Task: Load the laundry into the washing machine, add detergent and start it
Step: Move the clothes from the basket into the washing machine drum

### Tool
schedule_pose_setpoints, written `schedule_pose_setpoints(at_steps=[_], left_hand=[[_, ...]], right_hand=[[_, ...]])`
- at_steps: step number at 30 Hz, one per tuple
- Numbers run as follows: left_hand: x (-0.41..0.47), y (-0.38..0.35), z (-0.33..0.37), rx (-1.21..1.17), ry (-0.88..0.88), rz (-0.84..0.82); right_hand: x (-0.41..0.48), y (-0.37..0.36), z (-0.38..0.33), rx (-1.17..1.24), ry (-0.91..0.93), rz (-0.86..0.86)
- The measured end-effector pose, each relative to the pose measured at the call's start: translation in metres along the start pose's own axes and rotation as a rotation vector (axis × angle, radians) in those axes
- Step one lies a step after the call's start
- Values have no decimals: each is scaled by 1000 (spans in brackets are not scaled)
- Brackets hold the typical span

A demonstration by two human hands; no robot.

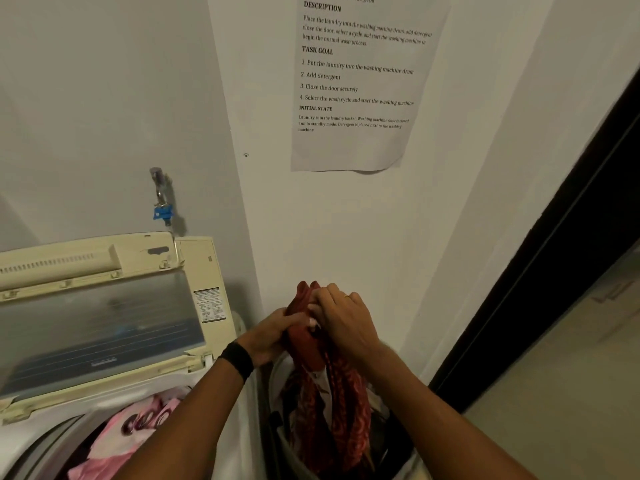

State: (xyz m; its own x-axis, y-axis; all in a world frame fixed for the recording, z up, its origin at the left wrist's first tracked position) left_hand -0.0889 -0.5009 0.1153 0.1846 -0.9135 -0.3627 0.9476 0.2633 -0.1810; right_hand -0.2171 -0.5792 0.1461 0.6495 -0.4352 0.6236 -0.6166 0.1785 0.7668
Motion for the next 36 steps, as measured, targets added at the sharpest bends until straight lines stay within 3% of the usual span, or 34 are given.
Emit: schedule_pose_setpoints(at_steps=[6, 10, 12, 17, 21, 25, 30, 36], left_hand=[[2, 15, 2, 123, -7, 116], [2, 27, 5, 57, -8, 238], [1, 31, 7, 45, -8, 308], [3, 18, 4, 36, -25, 517], [5, -7, 3, -113, -16, 504], [-2, -30, 12, -139, -7, 452], [-7, -37, 15, -113, -54, 231], [-4, -31, 22, 111, -155, 327]], right_hand=[[-4, 8, 37, 63, -289, -237], [-15, 13, 70, 280, -289, -661], [-22, 16, 84, 343, -325, -773], [-9, 40, 73, 439, -457, -440], [-13, 39, 34, 341, -466, -115], [-22, 19, 6, 394, -426, -166], [-18, 22, 2, 547, -408, -261], [-32, 17, 15, 741, -461, -131]])
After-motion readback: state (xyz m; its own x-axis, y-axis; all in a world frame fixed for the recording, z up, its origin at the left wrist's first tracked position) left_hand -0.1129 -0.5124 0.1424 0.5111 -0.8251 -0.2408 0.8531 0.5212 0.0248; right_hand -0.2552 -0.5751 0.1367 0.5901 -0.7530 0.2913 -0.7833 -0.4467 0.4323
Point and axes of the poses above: each hand's wrist, its own x-axis towards the middle knuckle, its own y-axis out of the back of the hand, z = x × y, the point moved 4 cm from there along x, towards the middle knuckle, and after that the axes turned 7 degrees about z, right-handed, at the moved point
